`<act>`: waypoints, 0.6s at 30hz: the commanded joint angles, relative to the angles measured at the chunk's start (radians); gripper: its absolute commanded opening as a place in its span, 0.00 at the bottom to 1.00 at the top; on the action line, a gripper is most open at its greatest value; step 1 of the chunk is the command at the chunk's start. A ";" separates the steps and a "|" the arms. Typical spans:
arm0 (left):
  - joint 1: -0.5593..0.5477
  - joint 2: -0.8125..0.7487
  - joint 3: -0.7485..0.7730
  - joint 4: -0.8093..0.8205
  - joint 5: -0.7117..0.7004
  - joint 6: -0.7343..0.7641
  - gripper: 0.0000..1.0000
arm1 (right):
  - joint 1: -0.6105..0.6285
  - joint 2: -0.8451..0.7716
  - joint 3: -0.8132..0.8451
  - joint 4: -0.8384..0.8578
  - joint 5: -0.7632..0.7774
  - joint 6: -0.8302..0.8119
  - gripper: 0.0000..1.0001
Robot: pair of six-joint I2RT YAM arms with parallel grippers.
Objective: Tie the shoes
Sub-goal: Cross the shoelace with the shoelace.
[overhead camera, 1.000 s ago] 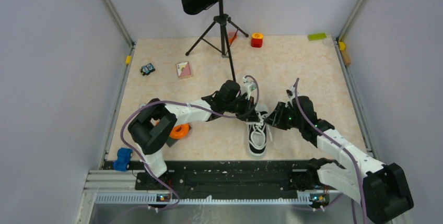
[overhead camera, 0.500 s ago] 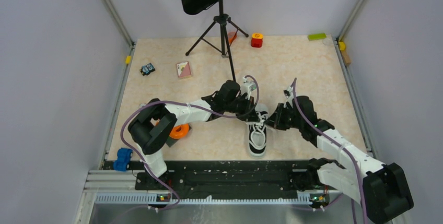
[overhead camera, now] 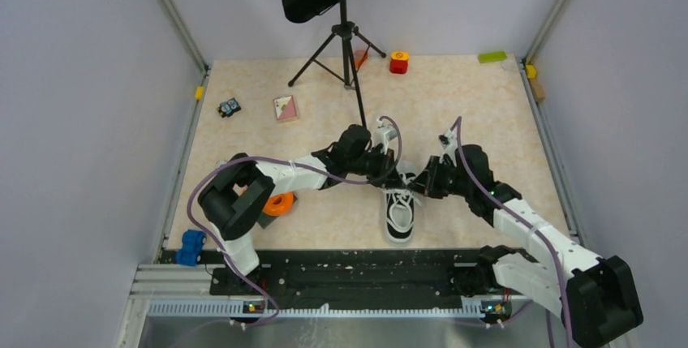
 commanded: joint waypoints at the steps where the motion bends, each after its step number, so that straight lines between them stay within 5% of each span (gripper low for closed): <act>1: 0.016 -0.056 -0.022 0.095 0.042 -0.020 0.00 | 0.015 0.003 0.053 0.033 -0.024 -0.013 0.00; 18: 0.032 -0.061 -0.036 0.131 0.102 -0.020 0.00 | 0.025 0.060 0.039 0.092 -0.013 -0.021 0.00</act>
